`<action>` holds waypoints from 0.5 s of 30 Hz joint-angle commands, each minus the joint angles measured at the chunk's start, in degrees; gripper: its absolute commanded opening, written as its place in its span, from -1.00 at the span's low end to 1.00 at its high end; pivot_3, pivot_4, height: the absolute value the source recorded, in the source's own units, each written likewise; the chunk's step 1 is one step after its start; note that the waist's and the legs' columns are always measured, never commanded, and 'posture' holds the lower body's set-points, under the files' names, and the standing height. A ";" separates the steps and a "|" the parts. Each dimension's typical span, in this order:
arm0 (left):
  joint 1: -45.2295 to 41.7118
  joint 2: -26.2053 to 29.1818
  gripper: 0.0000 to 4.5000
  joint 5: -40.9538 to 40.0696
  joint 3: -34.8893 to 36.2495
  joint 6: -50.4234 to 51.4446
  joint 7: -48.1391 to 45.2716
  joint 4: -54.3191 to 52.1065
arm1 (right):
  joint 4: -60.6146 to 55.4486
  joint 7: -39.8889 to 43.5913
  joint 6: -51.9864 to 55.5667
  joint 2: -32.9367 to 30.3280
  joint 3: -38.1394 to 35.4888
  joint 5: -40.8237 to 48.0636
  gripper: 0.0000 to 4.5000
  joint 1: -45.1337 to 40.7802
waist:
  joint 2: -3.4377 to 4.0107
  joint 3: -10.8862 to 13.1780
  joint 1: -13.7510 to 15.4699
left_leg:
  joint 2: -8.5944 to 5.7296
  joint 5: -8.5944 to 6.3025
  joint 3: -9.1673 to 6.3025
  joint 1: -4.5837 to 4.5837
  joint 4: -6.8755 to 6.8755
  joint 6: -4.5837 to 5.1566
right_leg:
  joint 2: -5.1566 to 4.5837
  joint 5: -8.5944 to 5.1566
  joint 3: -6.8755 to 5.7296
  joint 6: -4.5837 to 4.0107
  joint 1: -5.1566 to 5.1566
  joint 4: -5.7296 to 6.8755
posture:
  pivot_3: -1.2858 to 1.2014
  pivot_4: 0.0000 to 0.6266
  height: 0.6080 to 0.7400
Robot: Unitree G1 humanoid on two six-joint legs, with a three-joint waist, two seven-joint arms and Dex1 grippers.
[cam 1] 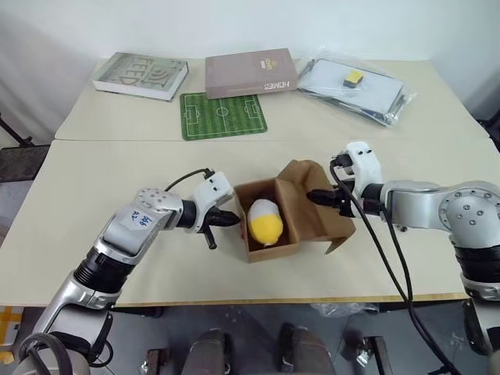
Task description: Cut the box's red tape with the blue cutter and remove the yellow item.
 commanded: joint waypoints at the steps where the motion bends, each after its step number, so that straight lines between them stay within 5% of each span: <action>1: 0.00 2.49 -0.46 -0.04 3.16 -1.79 -2.14 1.85 | -2.12 7.98 -2.39 -2.40 -3.56 -5.95 0.69 0.34 | 0.00 0.00 -0.04 | 0.00 0.00 0.00 0.00 0.00 0.00 | 0.02 0.00 0.00 0.00 0.00 0.00 | 0.03 -0.52 1.00; 3: 0.17 4.21 -0.20 0.51 3.41 -2.85 -3.59 3.14 | -2.06 11.00 -2.69 -2.73 -4.33 -8.57 0.99 0.52 | 0.00 0.00 -0.06 | 0.00 0.00 0.03 0.00 -0.01 0.00 | 0.04 0.00 0.00 0.00 -0.01 -0.01 | 0.03 -0.52 1.00; 8: -4.85 10.59 0.43 4.60 4.68 -10.33 -7.01 12.85 | -2.25 21.54 -5.57 -7.43 -5.67 -16.57 1.00 2.11 | 0.00 0.01 -0.15 | 0.02 0.01 0.21 -0.01 -0.02 -0.01 | 0.11 -0.01 0.01 -0.01 -0.05 -0.01 | 0.03 -0.52 1.00; 12: -14.05 9.57 0.99 3.90 5.59 -13.34 -10.48 14.80 | -4.25 32.47 -12.30 -10.73 -8.33 -21.75 1.00 4.71 | -0.04 0.03 0.63 | -0.03 0.01 0.25 -0.17 0.07 -0.02 | 0.08 0.00 -0.03 0.01 -0.10 -0.01 | 0.03 -0.52 1.00; 15: -19.80 5.03 0.99 2.21 5.43 -14.48 -12.59 13.50 | -6.72 40.55 -16.79 -12.56 -10.63 -23.79 1.00 7.97 | -0.05 0.03 1.15 | -0.10 0.00 0.21 -0.31 0.10 -0.01 | 0.07 0.05 -0.06 0.09 -0.14 -0.11 | 0.03 -0.52 1.00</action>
